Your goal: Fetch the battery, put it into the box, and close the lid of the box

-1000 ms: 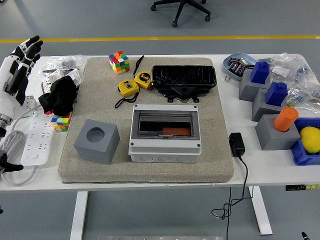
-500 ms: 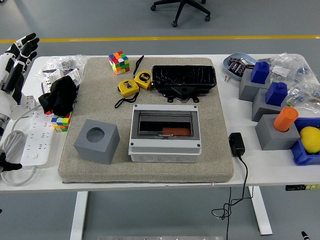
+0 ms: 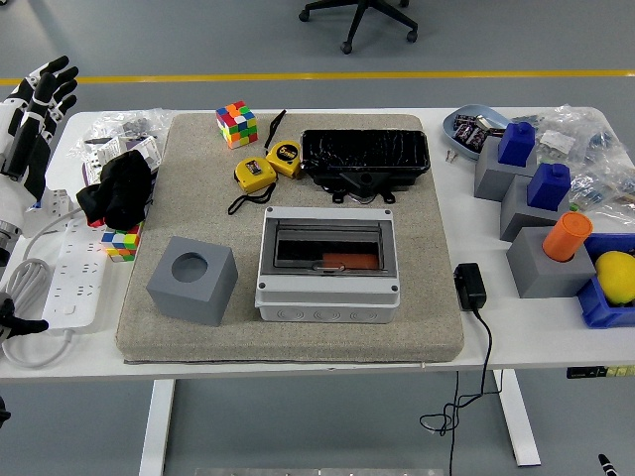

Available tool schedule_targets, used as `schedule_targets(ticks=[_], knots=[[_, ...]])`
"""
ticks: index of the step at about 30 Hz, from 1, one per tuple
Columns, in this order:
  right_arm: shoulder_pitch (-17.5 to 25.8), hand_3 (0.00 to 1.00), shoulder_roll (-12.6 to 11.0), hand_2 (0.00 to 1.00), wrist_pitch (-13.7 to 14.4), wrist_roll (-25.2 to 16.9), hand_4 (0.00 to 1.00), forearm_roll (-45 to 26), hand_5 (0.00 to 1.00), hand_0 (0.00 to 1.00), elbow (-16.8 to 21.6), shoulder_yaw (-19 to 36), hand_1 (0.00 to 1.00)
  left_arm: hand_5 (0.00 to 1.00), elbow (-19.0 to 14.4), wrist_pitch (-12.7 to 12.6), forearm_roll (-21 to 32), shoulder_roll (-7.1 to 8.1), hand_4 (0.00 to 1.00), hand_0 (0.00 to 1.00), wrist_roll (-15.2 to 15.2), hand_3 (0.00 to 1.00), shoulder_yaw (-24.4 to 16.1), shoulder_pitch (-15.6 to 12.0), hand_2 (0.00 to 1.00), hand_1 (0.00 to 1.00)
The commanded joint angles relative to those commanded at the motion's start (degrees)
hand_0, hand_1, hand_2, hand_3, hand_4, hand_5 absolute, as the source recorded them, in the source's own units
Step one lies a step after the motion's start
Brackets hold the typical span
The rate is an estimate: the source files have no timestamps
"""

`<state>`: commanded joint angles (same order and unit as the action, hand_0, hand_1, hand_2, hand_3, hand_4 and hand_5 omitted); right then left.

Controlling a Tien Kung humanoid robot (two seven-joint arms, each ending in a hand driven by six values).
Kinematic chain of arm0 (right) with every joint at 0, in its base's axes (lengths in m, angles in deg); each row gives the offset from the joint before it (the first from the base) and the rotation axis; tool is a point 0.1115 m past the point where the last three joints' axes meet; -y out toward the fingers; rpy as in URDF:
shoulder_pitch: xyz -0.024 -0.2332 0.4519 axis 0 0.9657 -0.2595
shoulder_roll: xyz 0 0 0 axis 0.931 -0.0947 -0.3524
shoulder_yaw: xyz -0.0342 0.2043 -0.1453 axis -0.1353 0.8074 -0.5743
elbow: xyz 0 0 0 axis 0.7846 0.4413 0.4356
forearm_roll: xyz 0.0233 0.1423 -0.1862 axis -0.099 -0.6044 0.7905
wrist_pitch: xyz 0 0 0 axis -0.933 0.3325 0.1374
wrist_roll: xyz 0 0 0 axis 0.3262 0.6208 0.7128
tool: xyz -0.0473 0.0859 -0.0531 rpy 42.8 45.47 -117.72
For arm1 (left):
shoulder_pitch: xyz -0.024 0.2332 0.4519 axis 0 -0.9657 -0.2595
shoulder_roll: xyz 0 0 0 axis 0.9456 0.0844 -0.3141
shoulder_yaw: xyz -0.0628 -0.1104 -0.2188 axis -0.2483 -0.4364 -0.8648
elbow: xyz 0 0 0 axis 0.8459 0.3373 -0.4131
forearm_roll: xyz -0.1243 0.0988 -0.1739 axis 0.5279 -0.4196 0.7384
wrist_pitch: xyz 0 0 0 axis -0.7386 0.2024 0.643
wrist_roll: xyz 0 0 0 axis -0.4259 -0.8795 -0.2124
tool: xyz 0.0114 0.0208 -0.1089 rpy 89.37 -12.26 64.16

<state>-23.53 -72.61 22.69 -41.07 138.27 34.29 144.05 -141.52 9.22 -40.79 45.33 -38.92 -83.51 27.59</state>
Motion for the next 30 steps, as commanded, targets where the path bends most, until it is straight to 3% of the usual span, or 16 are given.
schedule_targets(ticks=[30], knots=[[-0.51,0.898,-0.37,0.876,-0.08,0.21,0.998,-0.35,0.998,0.971,0.03,-0.31,0.931,0.870,-0.01,-0.39,0.24,-0.02,0.998,0.889,-0.38,0.839,0.83,0.21,0.844,0.870]])
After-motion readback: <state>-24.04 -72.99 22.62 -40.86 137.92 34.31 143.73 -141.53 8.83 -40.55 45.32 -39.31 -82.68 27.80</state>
